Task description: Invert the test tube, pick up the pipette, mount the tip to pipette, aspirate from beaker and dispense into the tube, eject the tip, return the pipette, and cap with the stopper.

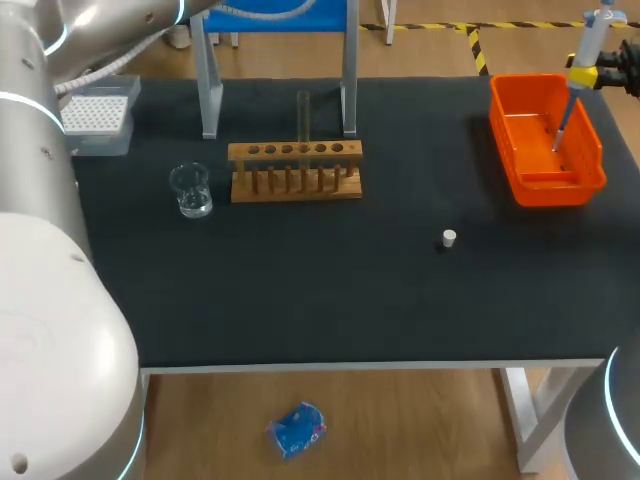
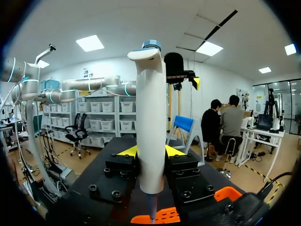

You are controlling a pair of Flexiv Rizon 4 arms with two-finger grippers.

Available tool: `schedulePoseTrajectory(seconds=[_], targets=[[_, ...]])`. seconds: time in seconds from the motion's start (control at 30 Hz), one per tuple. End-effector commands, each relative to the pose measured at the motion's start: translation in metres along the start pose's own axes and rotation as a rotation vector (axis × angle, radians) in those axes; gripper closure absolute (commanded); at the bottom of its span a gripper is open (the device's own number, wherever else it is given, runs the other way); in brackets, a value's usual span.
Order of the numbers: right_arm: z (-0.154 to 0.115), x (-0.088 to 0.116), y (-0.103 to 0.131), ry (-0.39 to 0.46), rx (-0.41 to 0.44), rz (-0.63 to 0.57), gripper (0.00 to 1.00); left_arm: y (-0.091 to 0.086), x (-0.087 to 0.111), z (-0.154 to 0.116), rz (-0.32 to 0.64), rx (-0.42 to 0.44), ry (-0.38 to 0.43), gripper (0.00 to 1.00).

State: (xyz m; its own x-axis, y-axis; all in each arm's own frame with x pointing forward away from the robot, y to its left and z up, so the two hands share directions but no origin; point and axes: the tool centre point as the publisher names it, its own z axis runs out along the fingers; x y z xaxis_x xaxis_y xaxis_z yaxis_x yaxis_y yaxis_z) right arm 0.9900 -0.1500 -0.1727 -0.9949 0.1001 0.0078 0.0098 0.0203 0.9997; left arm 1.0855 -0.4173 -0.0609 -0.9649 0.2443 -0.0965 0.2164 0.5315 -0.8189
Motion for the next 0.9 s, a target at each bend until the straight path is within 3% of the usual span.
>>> schedulePoseTrajectory(seconds=[0.03, 0.2, 0.47, 0.83, 0.87, 0.9], targets=[[0.000, 0.001, 0.001, -0.002, 0.002, -0.001, 1.00, -0.001, -0.004, -0.001, 0.001, -0.003, 0.038, 0.00], [0.000, 0.001, 0.001, -0.002, 0.002, -0.001, 1.00, -0.001, -0.004, -0.001, 0.001, -0.003, 0.038, 0.00], [0.000, 0.001, 0.001, -0.002, 0.002, -0.001, 1.00, -0.005, 0.002, -0.001, 0.008, -0.011, -0.047, 0.00], [0.000, 0.001, 0.001, -0.002, 0.002, -0.001, 1.00, -0.028, 0.025, 0.034, -0.030, 0.034, -0.132, 0.00], [0.000, 0.001, 0.001, -0.002, 0.002, -0.001, 1.00, -0.030, 0.026, 0.038, -0.039, 0.035, -0.135, 0.26], [0.000, 0.001, 0.001, -0.002, 0.002, -0.001, 1.00, -0.032, 0.026, 0.040, -0.043, 0.042, -0.141, 0.59]])
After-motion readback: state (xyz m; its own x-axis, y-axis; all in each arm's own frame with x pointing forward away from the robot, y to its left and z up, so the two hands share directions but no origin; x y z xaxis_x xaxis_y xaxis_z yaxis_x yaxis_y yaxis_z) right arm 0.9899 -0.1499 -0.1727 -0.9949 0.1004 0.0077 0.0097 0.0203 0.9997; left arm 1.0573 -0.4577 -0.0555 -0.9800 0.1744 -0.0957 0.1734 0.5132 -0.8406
